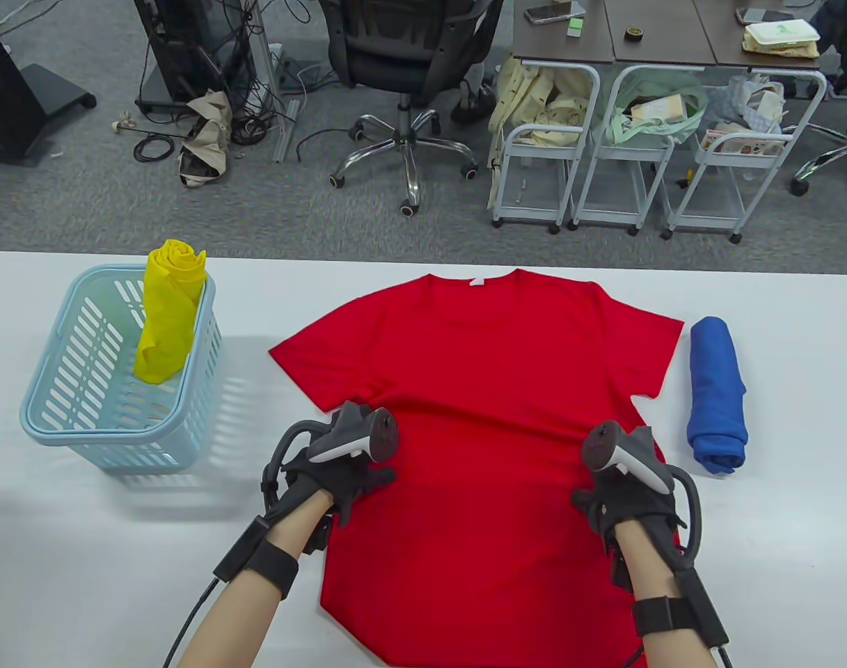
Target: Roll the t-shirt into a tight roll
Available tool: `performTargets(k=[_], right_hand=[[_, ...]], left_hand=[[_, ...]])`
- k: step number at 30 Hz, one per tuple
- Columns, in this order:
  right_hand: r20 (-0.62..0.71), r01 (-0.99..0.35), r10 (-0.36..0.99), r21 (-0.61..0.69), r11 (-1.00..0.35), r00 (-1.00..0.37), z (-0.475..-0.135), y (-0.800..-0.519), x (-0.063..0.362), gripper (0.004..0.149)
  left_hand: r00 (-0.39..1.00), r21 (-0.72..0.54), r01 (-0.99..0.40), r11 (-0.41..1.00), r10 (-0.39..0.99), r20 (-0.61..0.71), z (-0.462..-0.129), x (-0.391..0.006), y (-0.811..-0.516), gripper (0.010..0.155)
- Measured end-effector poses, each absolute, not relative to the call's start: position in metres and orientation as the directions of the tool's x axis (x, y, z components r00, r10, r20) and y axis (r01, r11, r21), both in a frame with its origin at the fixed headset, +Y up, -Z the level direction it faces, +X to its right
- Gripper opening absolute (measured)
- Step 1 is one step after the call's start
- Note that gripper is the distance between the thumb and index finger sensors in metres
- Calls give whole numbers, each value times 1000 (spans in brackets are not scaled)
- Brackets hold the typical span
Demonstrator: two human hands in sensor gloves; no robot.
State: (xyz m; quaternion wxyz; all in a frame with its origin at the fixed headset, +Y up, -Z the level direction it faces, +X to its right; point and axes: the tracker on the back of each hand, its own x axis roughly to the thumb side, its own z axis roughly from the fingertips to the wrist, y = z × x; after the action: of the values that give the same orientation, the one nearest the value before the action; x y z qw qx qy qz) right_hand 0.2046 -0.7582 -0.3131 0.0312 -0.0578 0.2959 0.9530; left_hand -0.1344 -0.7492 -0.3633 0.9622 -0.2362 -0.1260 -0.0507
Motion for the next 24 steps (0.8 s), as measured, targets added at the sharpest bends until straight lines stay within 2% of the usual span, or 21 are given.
performTargets(k=[1,3,7,9,12,15,21,23,24], right_hand=[[-88,-81,39,550,-831,-995,-309,-756,192,81],[87,-23,84,542,-840,-993,-295,-750,144,80],[411,133,117,532,-836,-904,-263,-751,46,79],[501,192,113,517,-834,-858,-251,-755,10,79],[570,280,54,481,-831,-820,-242,-763,-31,80],[575,320,-1,454,-831,-818,-237,-769,-51,83],[609,411,-99,398,-820,-787,-217,-778,-71,94],[637,406,-63,410,-816,-769,-213,-776,-71,93],[637,397,-48,419,-817,-769,-214,-776,-70,92]], left_hand=[[963,-456,147,878,-21,270,-365,-136,-748,81],[965,-505,118,855,21,262,-370,-141,-751,83],[954,-565,248,787,-99,282,-378,-149,-773,83],[966,-569,178,803,-32,256,-381,-151,-775,84],[961,-571,219,791,-74,266,-386,-149,-775,84],[962,-574,225,787,-86,260,-391,-149,-774,83],[957,-578,242,779,-95,273,-397,-147,-774,84],[958,-574,219,789,-64,278,-398,-148,-769,83],[962,-579,197,791,-43,269,-398,-148,-768,78]])
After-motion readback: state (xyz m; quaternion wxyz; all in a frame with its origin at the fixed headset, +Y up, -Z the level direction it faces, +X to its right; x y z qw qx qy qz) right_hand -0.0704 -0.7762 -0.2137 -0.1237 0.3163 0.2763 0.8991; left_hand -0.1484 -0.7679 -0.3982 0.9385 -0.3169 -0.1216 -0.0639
